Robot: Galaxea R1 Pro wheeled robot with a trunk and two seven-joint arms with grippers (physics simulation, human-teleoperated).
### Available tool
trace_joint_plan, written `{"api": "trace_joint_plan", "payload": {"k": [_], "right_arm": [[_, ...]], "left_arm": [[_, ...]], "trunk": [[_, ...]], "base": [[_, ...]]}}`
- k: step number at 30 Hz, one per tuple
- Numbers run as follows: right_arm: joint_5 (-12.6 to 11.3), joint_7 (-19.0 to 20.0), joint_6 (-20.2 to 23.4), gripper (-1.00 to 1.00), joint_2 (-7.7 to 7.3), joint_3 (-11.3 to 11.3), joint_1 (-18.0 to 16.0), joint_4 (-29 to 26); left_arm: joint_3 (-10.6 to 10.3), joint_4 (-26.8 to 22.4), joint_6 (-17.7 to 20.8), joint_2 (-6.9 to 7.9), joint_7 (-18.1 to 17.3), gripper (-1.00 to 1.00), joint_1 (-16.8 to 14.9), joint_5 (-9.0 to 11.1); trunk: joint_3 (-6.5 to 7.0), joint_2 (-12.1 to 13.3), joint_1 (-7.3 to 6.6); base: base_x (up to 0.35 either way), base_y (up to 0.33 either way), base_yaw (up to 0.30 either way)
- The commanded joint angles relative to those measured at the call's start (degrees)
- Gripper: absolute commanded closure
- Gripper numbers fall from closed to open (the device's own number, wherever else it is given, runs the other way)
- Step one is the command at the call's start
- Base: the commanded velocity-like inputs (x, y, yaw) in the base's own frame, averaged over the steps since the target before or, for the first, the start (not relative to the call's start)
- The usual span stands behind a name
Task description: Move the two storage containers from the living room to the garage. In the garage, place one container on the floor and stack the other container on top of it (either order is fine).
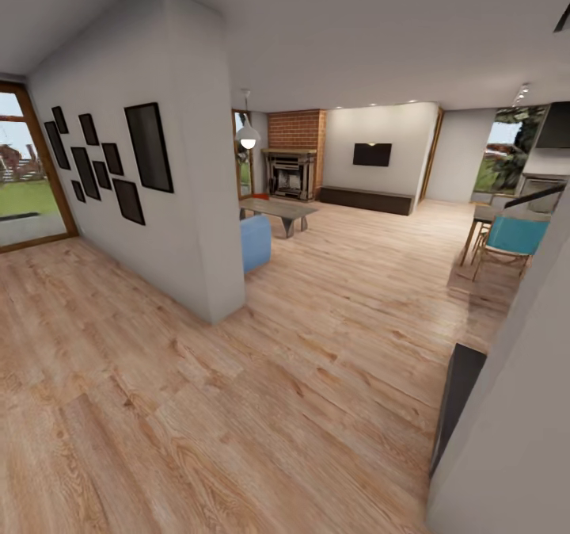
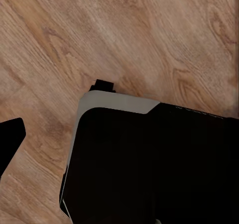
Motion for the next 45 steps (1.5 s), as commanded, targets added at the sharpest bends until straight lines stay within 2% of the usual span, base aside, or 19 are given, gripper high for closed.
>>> {"api": "trace_joint_plan", "payload": {"k": [1, 45], "right_arm": [[-0.53, -0.03, -0.33, -1.00, 0.02, 0.49, -0.08, 0.16], [-0.44, -0.03, -0.47, -1.00, 0.03, 0.49, -0.08, 0.16]], "left_arm": [[-0.16, 0.00, 0.14, -0.01, 0.18, -1.00, -0.05, 0.39], [-0.16, 0.00, 0.14, -0.10, 0.20, -1.00, -0.05, 0.39]], "trunk": [[-0.11, -0.09, 0.06], [-0.11, -0.09, 0.06]], "base": [[0.323, 0.000, 0.000], [0.324, 0.000, 0.000]]}}
